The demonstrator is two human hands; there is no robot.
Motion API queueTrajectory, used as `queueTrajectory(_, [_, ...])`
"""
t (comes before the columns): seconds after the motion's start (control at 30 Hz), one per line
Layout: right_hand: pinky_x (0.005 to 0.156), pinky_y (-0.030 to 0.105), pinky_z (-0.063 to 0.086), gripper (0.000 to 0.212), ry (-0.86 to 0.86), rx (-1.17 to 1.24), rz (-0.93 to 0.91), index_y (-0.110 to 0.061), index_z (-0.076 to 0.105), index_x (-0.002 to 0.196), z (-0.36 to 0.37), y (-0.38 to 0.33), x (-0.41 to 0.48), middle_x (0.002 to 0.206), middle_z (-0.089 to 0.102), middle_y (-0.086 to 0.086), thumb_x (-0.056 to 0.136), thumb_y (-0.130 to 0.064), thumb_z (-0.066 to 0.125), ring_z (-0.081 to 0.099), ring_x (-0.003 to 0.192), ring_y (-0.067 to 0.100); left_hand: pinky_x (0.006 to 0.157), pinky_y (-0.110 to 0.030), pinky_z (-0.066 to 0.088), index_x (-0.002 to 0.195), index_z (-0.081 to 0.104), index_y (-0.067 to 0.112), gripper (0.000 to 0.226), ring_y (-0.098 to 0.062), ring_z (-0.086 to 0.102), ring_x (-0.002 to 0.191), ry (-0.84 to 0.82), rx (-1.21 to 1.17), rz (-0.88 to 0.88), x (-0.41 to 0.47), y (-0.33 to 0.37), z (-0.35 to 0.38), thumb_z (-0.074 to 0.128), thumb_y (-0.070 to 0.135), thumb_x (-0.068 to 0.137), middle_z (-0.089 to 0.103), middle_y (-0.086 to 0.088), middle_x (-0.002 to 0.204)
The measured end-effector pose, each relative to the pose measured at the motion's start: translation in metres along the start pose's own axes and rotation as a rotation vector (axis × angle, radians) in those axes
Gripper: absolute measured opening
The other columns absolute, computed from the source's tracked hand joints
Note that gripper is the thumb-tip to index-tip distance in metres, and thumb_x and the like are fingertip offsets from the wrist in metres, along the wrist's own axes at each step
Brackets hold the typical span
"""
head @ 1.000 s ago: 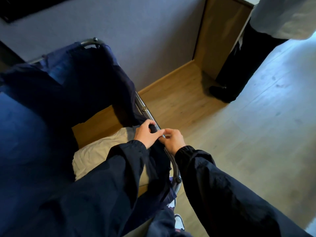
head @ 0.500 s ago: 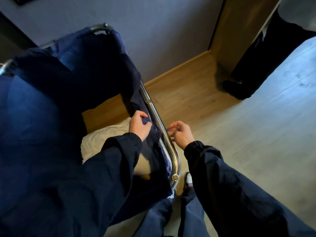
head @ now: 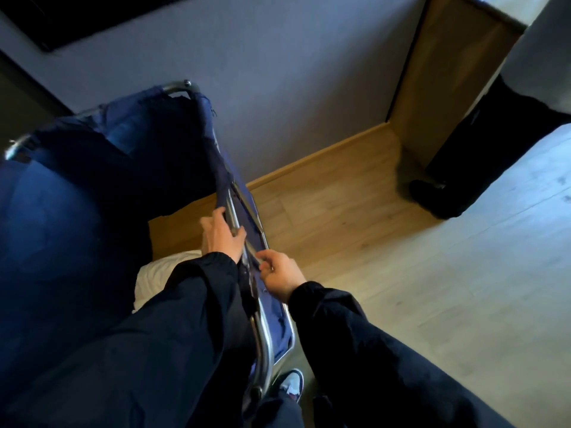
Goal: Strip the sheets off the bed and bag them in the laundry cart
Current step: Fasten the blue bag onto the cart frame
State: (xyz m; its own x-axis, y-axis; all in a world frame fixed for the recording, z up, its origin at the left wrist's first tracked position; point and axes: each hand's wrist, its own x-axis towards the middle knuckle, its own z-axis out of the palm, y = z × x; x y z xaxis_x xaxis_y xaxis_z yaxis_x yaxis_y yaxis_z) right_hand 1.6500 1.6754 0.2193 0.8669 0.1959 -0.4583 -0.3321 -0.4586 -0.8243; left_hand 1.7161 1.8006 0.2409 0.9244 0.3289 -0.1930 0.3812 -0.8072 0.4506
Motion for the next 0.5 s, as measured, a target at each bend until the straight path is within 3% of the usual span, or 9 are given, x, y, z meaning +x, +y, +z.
queueTrajectory(0.13, [0.083,0.024,0.044,0.044,-0.083,-0.032,-0.017,-0.016,0.053,0.133,-0.016,-0.009,0.023,0.116,0.065,0.012,0.091,-0.013,0.041,0.059,0.105,0.03,0.099,-0.042,0.039,0.147,0.03,0.022,0.063,-0.034,0.043,0.12,-0.005,0.141,-0.024,0.03,0.002,0.0,0.059,0.035,0.092,0.034,-0.012,0.138])
queueTrajectory(0.27, [0.098,0.031,0.04,0.043,-0.102,-0.047,-0.028,-0.015,0.049,0.137,-0.027,-0.019,0.054,0.129,0.058,0.015,0.095,-0.01,0.04,0.053,0.118,0.03,0.106,-0.043,0.036,0.15,0.026,0.02,0.064,-0.033,0.038,0.13,-0.072,0.093,0.009,0.061,0.008,0.003,0.055,0.032,0.095,0.031,-0.012,0.149])
queueTrajectory(0.43, [0.086,0.034,0.042,0.046,-0.175,-0.144,-0.097,-0.013,0.044,0.139,-0.032,-0.029,0.105,0.11,0.06,0.014,0.094,-0.004,0.042,0.056,0.1,0.03,0.102,-0.041,0.037,0.151,0.025,0.015,0.063,-0.035,0.042,0.128,-0.018,0.063,-0.016,0.099,0.02,0.0,0.055,0.027,0.096,0.037,-0.017,0.145])
queueTrajectory(0.5, [0.087,0.033,0.042,0.048,-0.203,-0.193,-0.102,-0.014,0.041,0.141,-0.038,-0.038,0.131,0.119,0.06,0.016,0.094,-0.005,0.041,0.057,0.107,0.032,0.098,-0.04,0.039,0.151,0.025,0.017,0.065,-0.034,0.045,0.124,-0.028,0.102,0.013,0.115,0.025,-0.002,0.055,0.029,0.095,0.039,-0.017,0.14])
